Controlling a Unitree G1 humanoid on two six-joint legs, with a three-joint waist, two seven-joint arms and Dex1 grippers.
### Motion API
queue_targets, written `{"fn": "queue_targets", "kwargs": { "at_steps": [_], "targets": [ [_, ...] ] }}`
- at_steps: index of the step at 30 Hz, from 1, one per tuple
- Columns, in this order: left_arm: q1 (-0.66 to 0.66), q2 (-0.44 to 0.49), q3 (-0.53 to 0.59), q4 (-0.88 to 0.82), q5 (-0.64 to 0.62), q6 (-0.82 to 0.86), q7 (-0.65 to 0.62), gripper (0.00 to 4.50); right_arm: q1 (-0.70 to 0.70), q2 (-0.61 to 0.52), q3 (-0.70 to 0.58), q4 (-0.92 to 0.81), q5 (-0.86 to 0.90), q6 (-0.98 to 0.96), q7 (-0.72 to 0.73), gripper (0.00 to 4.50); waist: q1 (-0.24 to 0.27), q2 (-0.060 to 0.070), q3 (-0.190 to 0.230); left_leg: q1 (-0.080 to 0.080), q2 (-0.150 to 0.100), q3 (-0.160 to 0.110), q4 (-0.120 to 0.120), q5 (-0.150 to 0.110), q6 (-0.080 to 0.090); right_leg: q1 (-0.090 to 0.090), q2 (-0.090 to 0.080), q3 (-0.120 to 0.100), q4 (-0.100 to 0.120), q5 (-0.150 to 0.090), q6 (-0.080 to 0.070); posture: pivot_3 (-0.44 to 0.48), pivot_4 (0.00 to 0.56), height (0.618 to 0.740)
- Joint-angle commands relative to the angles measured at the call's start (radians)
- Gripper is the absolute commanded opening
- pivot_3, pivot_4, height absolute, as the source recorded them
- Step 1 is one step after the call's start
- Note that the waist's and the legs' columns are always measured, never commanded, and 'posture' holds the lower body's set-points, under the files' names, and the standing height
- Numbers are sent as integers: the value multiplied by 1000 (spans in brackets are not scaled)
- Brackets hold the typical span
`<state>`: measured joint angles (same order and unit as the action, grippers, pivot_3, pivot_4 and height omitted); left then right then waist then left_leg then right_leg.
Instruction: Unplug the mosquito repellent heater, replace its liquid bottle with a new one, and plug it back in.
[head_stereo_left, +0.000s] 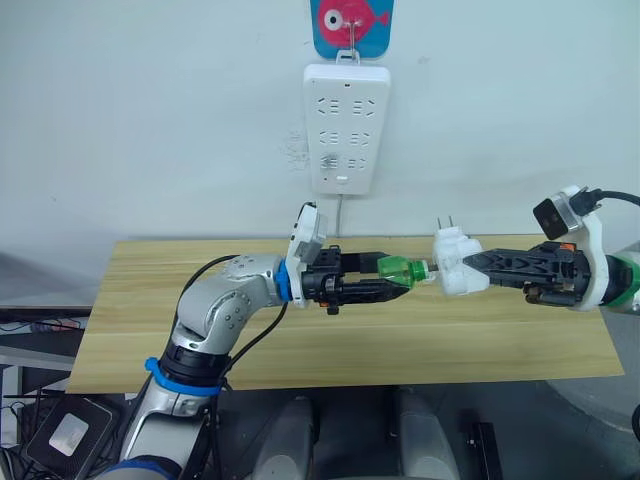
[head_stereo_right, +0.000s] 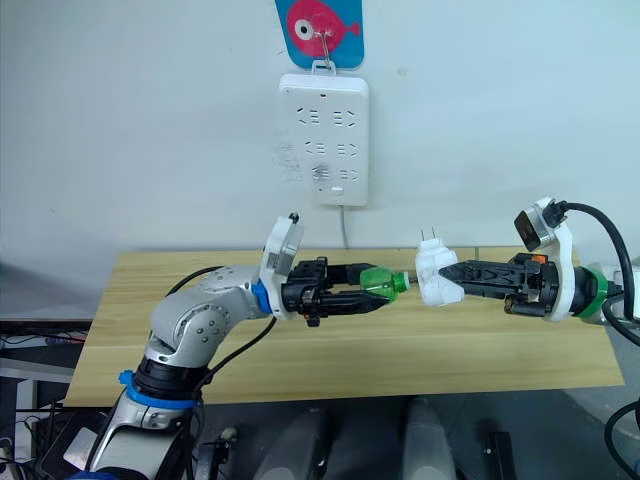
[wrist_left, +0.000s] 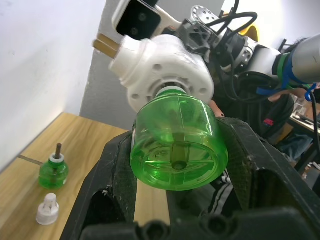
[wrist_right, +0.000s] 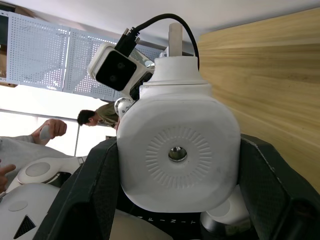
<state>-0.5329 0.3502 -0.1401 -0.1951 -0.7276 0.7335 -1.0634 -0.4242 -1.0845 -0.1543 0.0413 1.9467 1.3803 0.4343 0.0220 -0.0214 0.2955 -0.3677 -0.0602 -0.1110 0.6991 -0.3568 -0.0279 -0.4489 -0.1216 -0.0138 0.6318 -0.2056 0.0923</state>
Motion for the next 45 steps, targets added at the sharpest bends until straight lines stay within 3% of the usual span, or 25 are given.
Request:
{"fn": "queue_targets", "kwargs": {
  "at_steps": [1,18,34,43,45],
  "targets": [
    [-13,-6,0,-25,-15,-15,-12,2257,-6,-4,-5,-32,26,-2,14,2968,0,0,0,0,0,0,0,0,0,0,0,0,0,0,0,20,328,740],
    [11,-2,-26,-67,-24,-3,-16,2257,-40,20,-1,-17,26,5,23,2968,0,0,0,-1,0,0,0,0,1,0,0,0,-2,1,1,25,321,740],
    [7,-51,-50,-69,-10,-17,3,2257,-53,88,35,-222,26,-131,-134,2968,0,0,0,-1,0,0,0,0,0,0,0,0,-2,1,2,12,310,740],
    [-4,-65,-47,-38,8,-28,-13,2257,-44,76,30,-219,26,-102,-67,2968,-2,0,0,-2,0,-1,0,0,1,0,0,0,-3,1,2,2,317,740],
    [-7,-71,-41,-27,16,-32,-5,2257,-26,66,31,-225,26,-107,-75,3693,-2,0,0,-2,0,-1,0,0,1,0,0,-1,-3,1,2,4,318,740]
  ]
}}
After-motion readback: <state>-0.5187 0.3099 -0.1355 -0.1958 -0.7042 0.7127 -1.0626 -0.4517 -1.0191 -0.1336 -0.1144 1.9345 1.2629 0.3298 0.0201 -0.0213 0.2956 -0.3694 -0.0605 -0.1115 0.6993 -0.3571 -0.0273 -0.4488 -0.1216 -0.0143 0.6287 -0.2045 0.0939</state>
